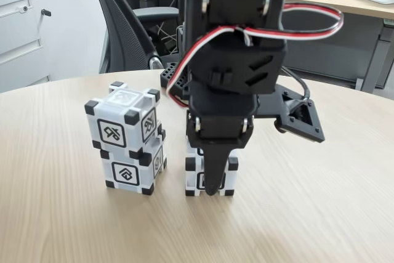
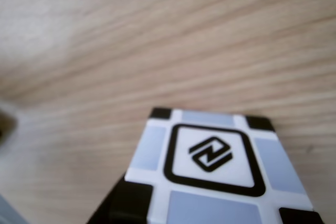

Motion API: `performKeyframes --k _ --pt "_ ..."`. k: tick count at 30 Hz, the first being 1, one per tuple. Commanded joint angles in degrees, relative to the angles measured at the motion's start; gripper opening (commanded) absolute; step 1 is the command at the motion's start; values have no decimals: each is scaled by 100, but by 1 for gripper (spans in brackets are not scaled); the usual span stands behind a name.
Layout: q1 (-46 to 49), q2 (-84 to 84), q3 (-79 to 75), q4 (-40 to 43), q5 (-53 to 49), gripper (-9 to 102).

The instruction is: Stack cubes from left to right.

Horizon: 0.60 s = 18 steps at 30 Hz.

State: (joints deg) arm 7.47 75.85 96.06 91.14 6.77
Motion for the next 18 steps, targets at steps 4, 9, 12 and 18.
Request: performKeyframes --k 4,9,12,18 --pt "70 861 -193 97 -70 0" --pt "70 1679 -193 105 -176 0" --pt "62 2074 -193 105 -220 0" --pt "62 2856 -193 105 -457 0"
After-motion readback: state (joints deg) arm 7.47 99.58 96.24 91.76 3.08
